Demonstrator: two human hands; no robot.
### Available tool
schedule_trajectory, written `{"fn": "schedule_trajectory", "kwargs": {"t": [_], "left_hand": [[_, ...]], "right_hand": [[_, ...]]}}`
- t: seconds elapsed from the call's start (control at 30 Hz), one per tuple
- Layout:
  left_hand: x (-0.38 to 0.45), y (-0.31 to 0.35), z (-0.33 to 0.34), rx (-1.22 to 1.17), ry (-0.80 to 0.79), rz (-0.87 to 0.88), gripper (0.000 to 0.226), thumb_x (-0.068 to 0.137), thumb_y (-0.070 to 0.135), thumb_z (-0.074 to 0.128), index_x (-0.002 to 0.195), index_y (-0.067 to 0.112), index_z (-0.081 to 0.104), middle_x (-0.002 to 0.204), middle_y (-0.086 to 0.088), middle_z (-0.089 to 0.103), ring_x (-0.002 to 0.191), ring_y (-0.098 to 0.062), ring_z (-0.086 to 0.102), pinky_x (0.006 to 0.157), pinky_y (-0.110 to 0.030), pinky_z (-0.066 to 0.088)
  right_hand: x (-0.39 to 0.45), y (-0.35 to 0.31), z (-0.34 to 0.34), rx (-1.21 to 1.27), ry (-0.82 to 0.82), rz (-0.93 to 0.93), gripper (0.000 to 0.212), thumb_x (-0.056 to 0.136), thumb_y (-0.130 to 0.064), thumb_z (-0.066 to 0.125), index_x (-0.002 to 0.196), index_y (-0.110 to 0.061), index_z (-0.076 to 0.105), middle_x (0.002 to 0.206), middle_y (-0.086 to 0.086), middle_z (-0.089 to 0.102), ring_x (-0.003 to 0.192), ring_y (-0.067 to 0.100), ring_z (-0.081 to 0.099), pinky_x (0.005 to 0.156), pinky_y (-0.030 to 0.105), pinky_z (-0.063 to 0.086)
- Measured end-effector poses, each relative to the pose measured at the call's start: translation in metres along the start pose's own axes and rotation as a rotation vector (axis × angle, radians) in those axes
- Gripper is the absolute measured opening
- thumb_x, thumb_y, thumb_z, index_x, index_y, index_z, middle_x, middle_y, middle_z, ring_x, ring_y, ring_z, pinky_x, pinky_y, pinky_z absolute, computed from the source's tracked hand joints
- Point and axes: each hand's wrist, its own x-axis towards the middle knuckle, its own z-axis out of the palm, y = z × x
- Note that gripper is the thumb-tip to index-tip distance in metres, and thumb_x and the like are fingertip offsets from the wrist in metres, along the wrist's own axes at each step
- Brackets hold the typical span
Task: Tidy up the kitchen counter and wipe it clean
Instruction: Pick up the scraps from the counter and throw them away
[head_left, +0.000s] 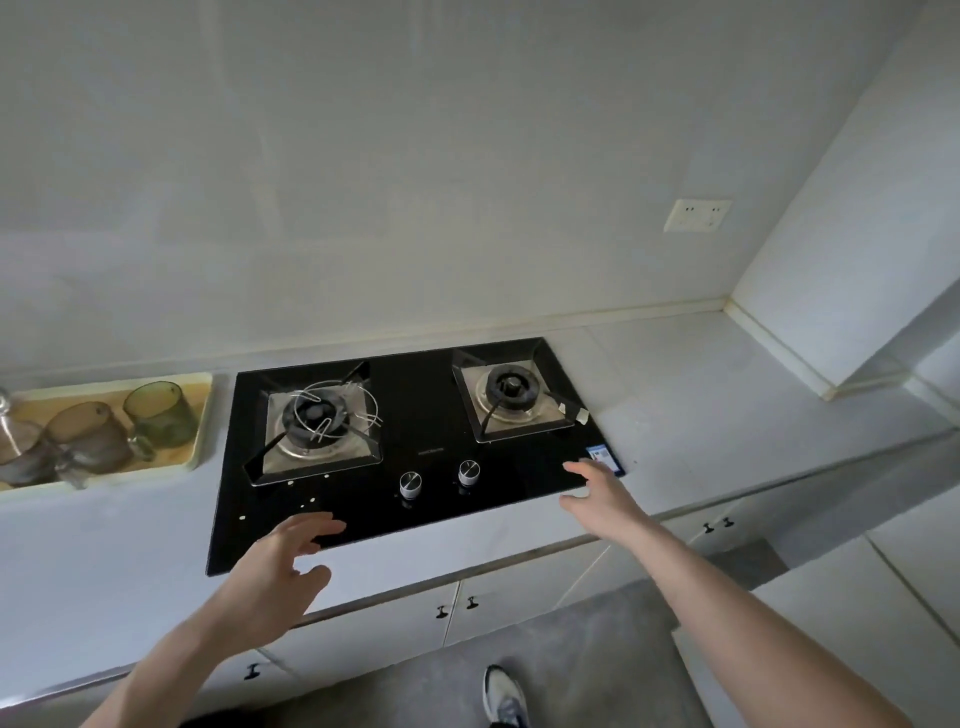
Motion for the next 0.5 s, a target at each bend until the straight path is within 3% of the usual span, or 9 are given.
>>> {"fn": "schedule_trajectory", "kwargs": {"t": [0.17, 0.37, 0.5], "left_hand": [[0.025, 0.011, 0.022, -0.034, 0.1, -0.106, 0.052, 0.095, 0.006, 0.063, 0.135, 0.038, 0.056, 0.15, 0.01, 0.047, 0.124, -0.009, 0.056, 0.088, -0.02, 0.051], [0.05, 0.043, 0.06, -0.102, 0.197, -0.189, 0.052, 0.094, 0.01, 0.064, 0.127, 0.048, 0.054, 0.147, 0.017, 0.047, 0.12, -0.003, 0.057, 0.078, -0.015, 0.051], [0.044, 0.054, 0.076, -0.153, 0.283, -0.267, 0.051, 0.094, 0.01, 0.063, 0.126, 0.048, 0.056, 0.143, 0.02, 0.048, 0.117, 0.0, 0.057, 0.084, -0.017, 0.051]], "right_hand": [[0.083, 0.024, -0.029, -0.211, 0.004, 0.066, 0.071, 0.089, -0.025, 0.063, 0.156, -0.018, 0.037, 0.168, 0.0, 0.016, 0.151, 0.022, 0.028, 0.119, 0.035, 0.028], [0.16, 0.055, -0.042, -0.331, -0.149, 0.086, 0.075, 0.088, -0.022, 0.057, 0.158, -0.017, 0.031, 0.17, 0.001, 0.005, 0.154, 0.026, 0.019, 0.123, 0.034, 0.023], [0.198, 0.062, -0.049, -0.418, -0.196, 0.056, 0.07, 0.087, -0.018, 0.055, 0.155, -0.014, 0.037, 0.169, -0.003, 0.008, 0.149, 0.022, 0.031, 0.119, 0.029, 0.029]]}}
